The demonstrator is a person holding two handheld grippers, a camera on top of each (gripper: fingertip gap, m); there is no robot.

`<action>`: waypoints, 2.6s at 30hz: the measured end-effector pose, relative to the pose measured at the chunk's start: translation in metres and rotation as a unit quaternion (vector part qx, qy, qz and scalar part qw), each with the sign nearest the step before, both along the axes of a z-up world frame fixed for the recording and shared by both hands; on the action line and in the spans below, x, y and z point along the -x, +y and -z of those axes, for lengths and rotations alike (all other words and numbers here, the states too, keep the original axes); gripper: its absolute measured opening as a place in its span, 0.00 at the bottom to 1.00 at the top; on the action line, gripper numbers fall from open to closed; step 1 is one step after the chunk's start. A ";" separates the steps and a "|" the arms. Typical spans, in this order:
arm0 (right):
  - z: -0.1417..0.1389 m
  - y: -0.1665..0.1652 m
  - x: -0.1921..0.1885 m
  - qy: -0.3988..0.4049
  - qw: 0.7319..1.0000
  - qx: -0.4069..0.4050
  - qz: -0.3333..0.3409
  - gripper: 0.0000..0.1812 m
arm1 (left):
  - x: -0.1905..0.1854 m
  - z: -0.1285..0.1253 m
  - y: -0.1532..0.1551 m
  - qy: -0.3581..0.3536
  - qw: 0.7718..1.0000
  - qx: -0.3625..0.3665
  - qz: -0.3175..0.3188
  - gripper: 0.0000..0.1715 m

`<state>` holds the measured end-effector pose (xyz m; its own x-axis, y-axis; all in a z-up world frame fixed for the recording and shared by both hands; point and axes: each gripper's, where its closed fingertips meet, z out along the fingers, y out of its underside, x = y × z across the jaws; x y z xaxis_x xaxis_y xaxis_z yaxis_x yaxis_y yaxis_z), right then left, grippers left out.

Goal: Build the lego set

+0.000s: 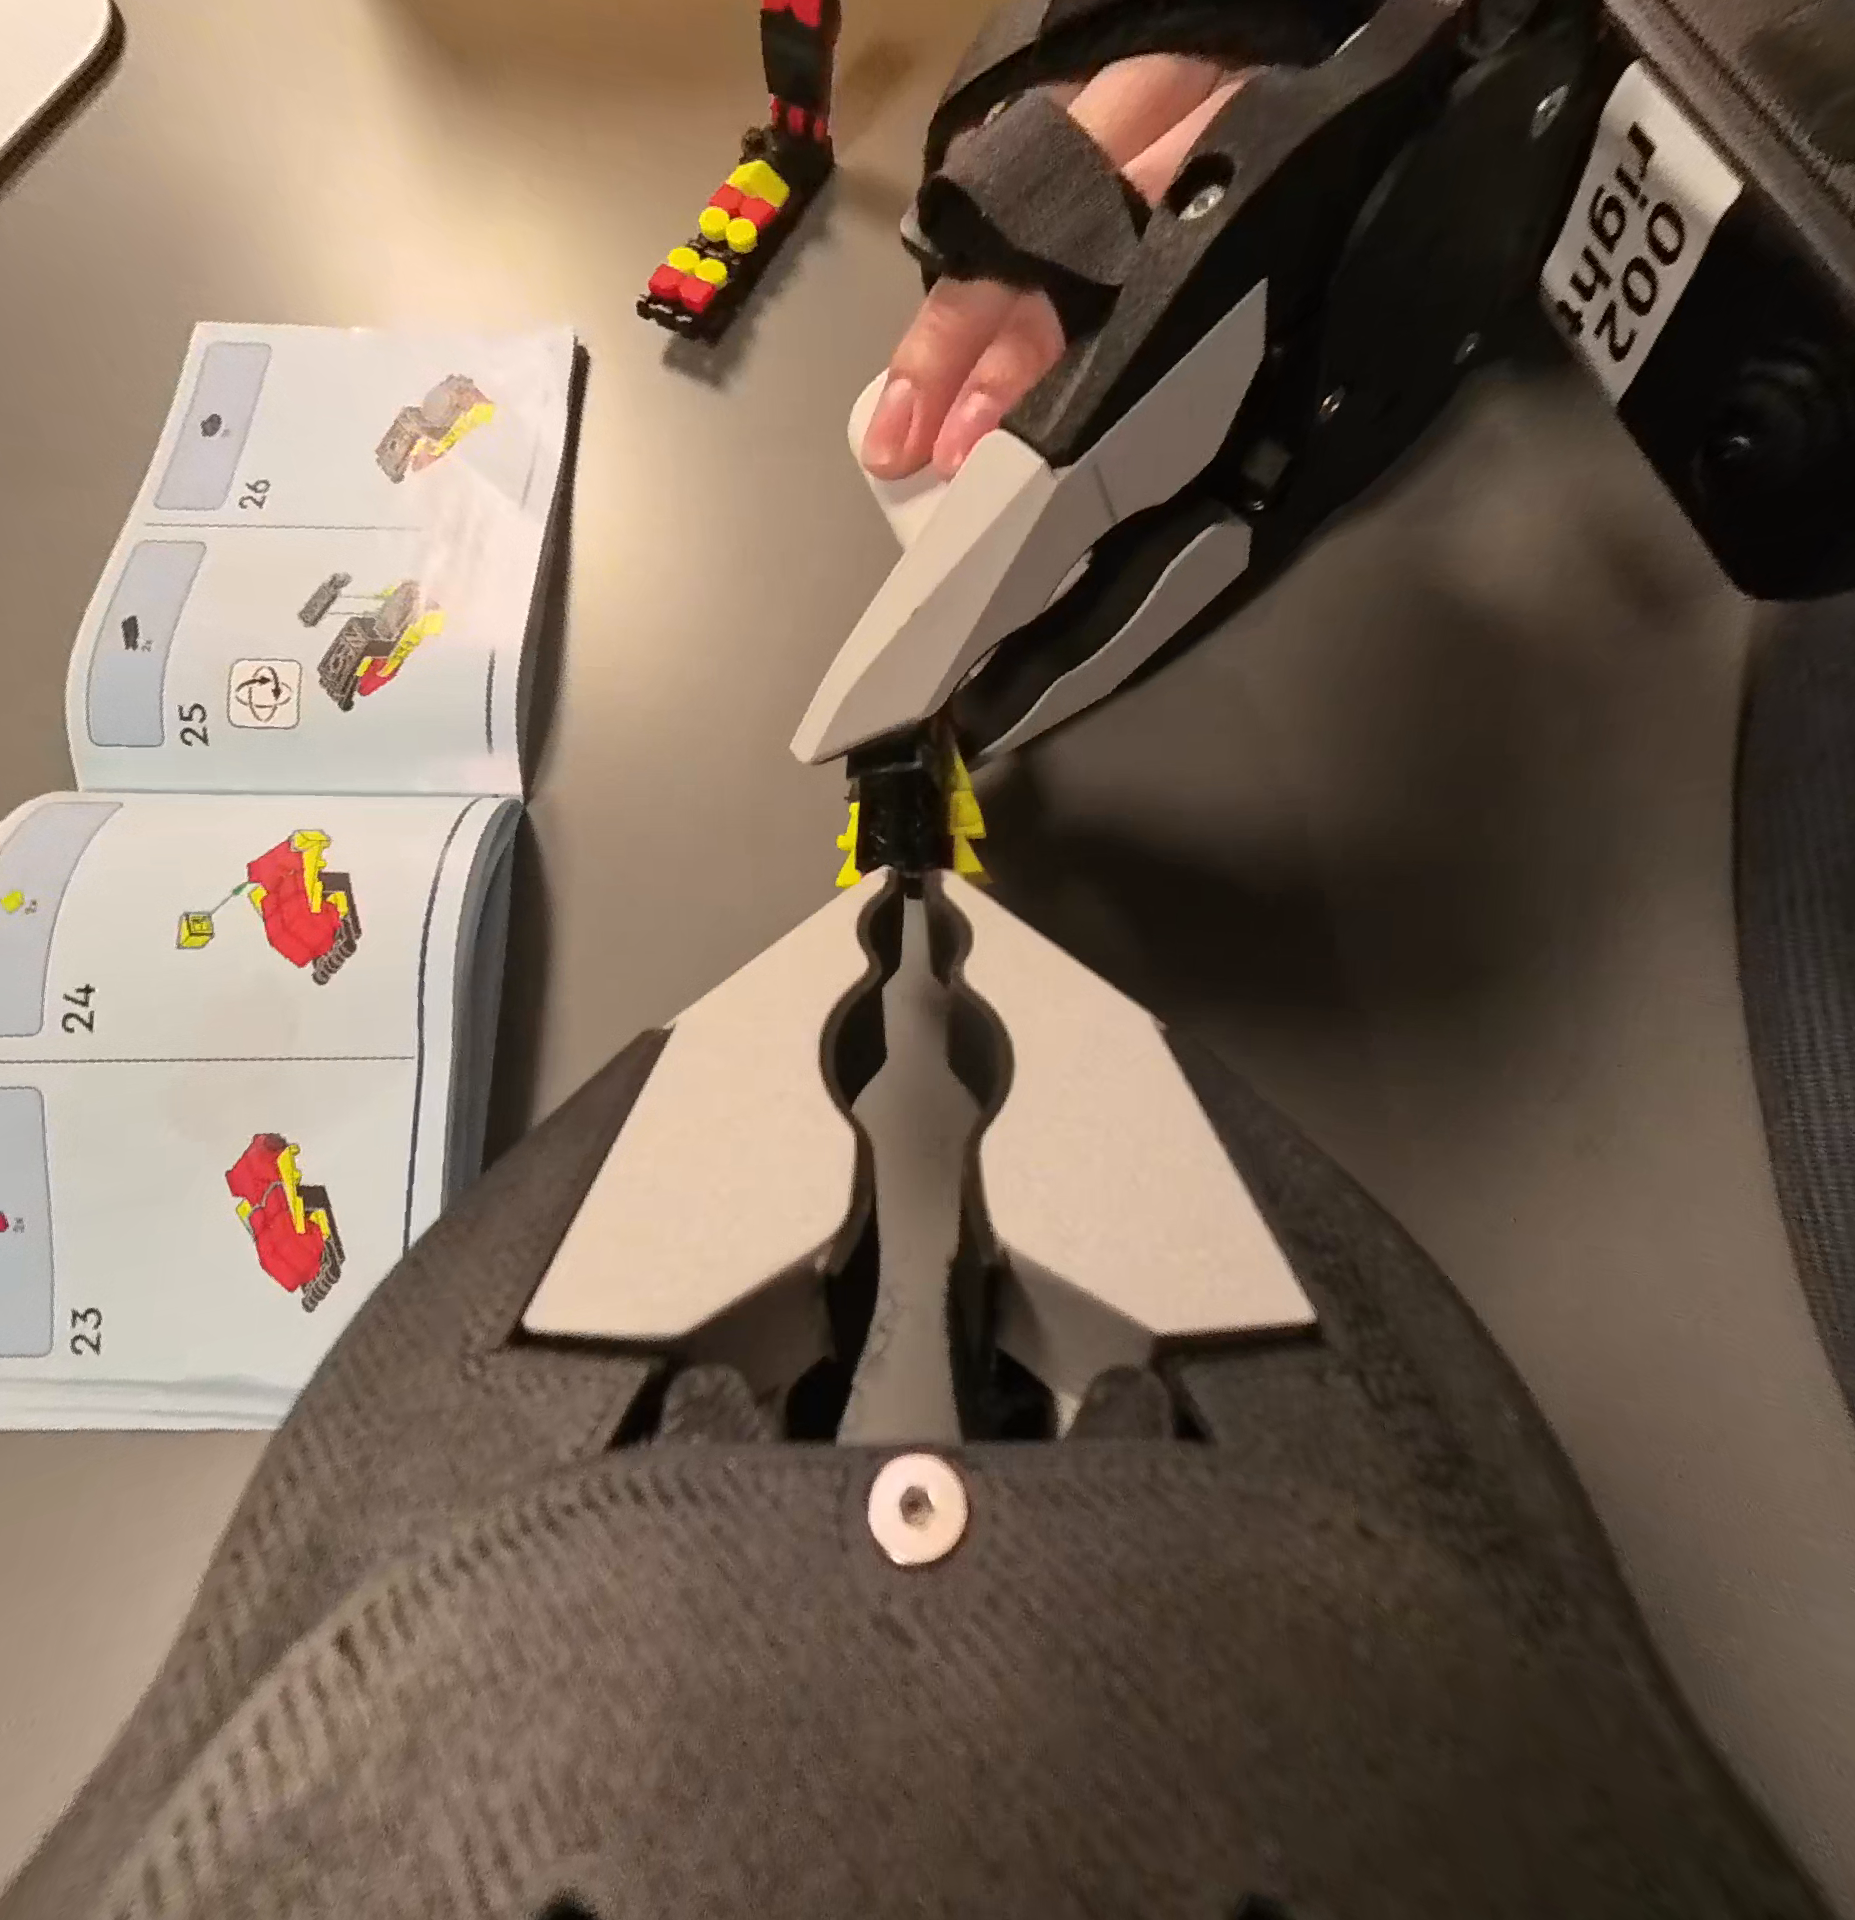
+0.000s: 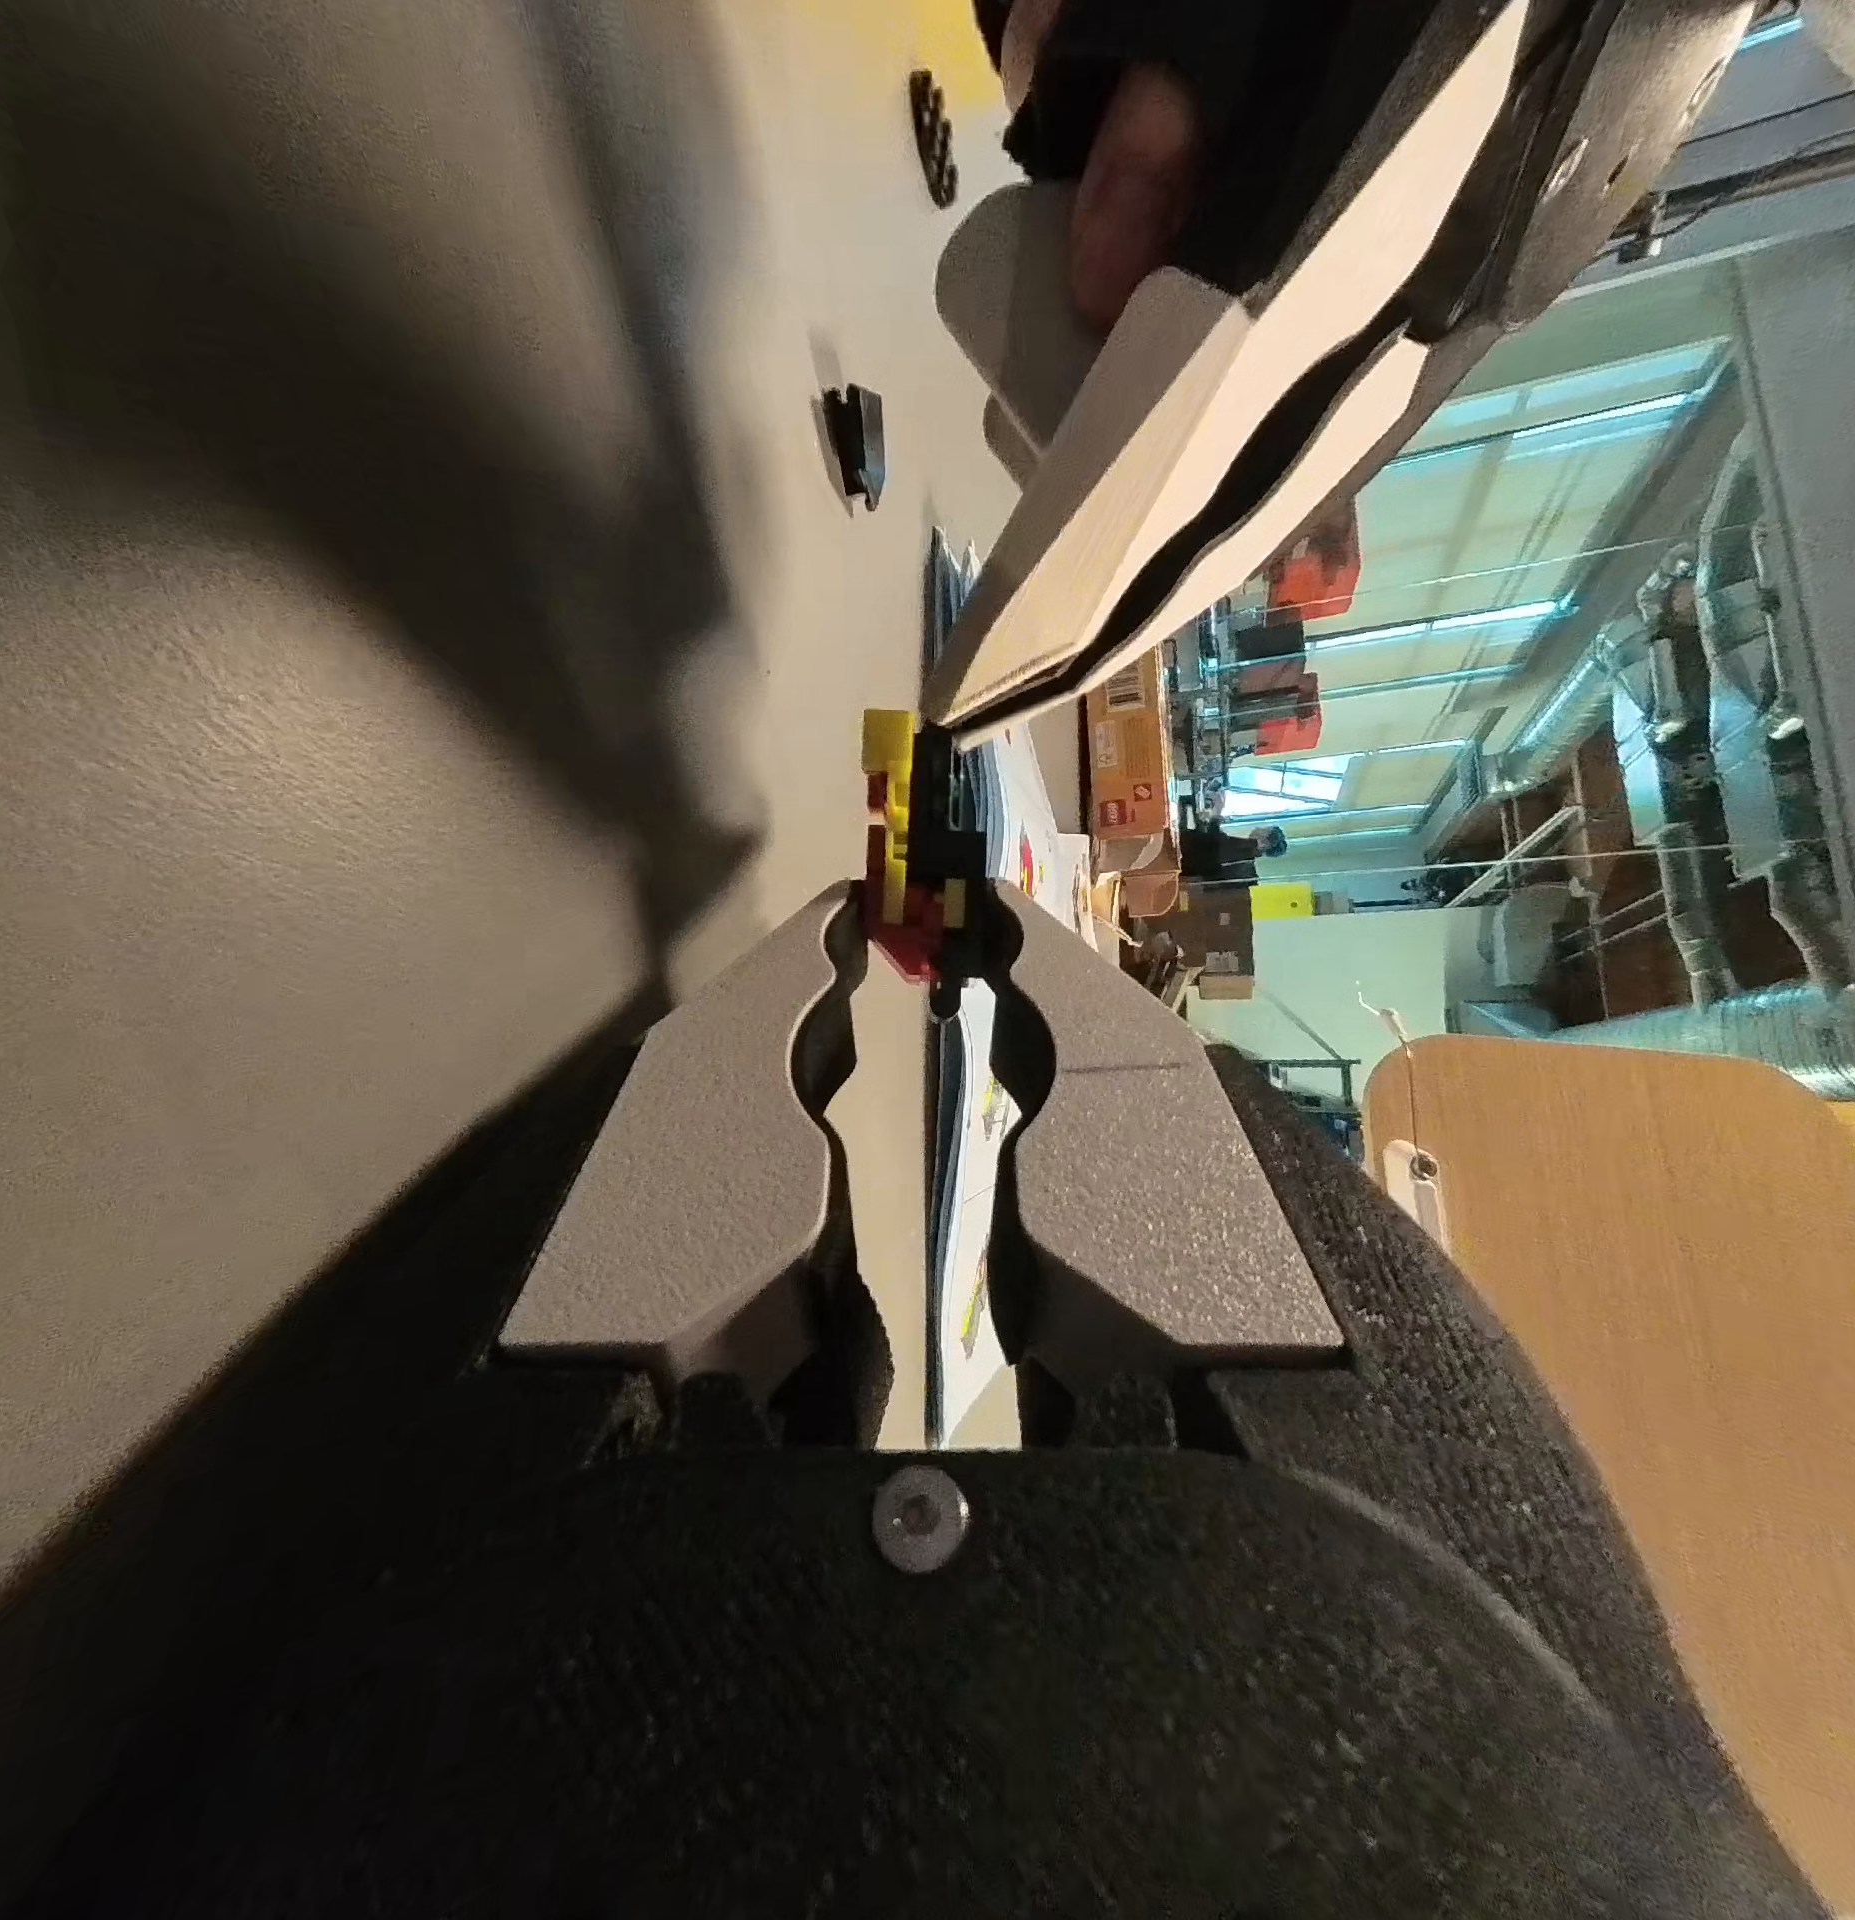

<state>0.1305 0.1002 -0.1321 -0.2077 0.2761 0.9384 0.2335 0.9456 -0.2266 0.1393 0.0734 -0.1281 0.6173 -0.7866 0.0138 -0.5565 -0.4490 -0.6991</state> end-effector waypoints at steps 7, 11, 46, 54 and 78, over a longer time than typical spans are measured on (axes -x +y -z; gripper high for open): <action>0.001 0.002 0.000 -0.004 1.000 0.019 0.005 0.11 | 0.005 -0.004 0.005 0.028 0.998 -0.058 -0.010 0.19; 0.001 0.003 -0.001 -0.006 0.999 0.032 0.008 0.11 | 0.005 -0.008 0.005 0.113 0.966 -0.228 0.047 0.30; 0.002 -0.001 -0.001 -0.016 0.997 0.073 0.003 0.10 | -0.007 0.008 0.013 0.282 0.838 -0.447 0.135 0.08; 0.001 -0.003 -0.002 -0.015 0.995 0.096 -0.004 0.11 | 0.000 -0.004 0.007 0.160 0.897 -0.396 0.115 0.25; 0.000 -0.007 -0.003 -0.013 0.997 0.070 -0.016 0.10 | -0.005 0.016 0.009 0.266 0.849 -0.432 0.150 0.15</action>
<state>0.1330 0.0933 -0.1321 -0.2421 0.3960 0.8858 0.2108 0.9126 -0.3503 0.1446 0.0828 -0.1442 0.1264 -0.4841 -0.8659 -0.8949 0.3209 -0.3100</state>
